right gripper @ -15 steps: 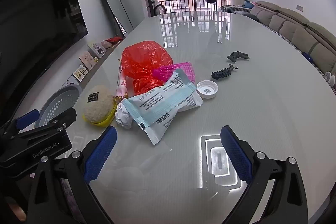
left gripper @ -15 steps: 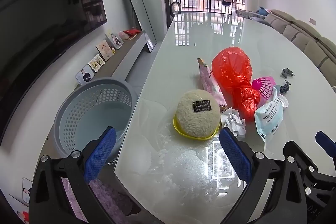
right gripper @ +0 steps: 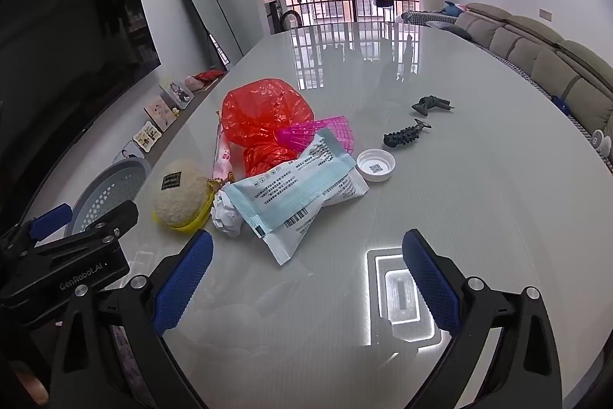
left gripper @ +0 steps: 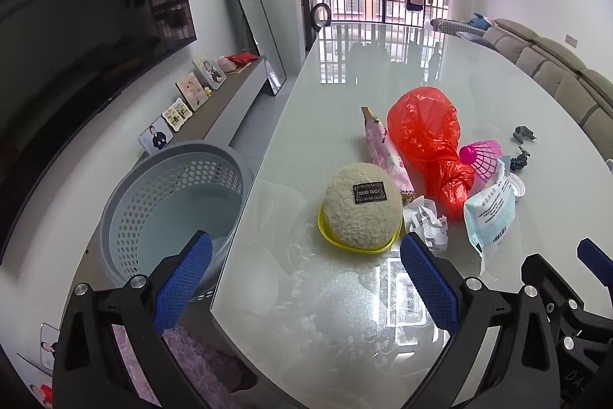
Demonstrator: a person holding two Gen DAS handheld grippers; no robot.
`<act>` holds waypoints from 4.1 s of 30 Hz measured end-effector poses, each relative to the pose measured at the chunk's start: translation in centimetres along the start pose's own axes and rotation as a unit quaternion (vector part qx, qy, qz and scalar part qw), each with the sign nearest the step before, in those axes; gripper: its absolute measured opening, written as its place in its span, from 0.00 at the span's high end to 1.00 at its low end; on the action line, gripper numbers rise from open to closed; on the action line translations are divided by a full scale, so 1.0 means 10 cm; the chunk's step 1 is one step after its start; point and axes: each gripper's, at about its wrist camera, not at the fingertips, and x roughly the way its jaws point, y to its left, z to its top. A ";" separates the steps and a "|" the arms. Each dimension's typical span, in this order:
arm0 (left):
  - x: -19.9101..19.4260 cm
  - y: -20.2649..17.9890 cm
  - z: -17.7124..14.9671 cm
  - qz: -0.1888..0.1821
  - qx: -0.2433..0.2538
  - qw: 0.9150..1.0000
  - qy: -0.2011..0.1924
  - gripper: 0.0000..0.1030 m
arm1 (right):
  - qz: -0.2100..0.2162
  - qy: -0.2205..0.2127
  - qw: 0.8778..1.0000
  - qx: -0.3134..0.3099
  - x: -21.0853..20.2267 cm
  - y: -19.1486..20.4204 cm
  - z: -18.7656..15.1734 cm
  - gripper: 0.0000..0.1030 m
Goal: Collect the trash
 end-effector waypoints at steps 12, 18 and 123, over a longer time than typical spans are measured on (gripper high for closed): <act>-0.01 -0.04 -0.01 0.007 0.001 1.000 -0.002 0.06 | 0.004 -0.003 1.000 0.001 -0.04 0.00 0.02 0.08; 0.00 -0.04 -0.02 0.008 0.000 1.000 -0.001 0.06 | 0.005 -0.003 1.000 0.001 -0.05 0.01 0.01 0.08; 0.54 -0.34 0.28 -0.005 0.003 1.000 0.014 0.06 | -0.113 0.086 0.987 0.078 1.90 -1.74 1.43 0.09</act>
